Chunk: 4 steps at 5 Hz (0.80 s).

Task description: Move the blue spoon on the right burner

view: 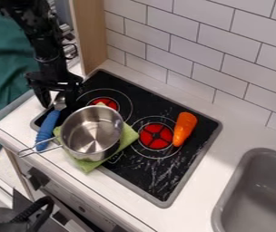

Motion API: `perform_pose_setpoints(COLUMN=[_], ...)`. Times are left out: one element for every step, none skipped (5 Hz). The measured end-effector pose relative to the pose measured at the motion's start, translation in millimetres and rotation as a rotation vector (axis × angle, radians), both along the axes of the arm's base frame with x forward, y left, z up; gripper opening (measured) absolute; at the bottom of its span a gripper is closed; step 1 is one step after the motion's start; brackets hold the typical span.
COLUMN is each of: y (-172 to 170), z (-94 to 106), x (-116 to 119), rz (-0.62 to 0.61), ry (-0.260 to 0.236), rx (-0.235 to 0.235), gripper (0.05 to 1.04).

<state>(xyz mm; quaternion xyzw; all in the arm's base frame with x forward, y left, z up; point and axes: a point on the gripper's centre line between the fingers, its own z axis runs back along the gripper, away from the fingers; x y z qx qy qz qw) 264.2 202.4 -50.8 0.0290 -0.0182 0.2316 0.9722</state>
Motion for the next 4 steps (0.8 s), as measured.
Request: perform_pose_setpoints(y=[-3,-5,-8,-17], z=[0.0,0.0,-1.3,5.7], x=[2,4,2,-6], rz=[-0.010,-0.017,-0.007,-0.017], ry=[0.001,0.000,0.002,-0.027], rx=[0.001,0.001,-0.010,-0.010], gripper=[0.531,0.531,0.531,0.531])
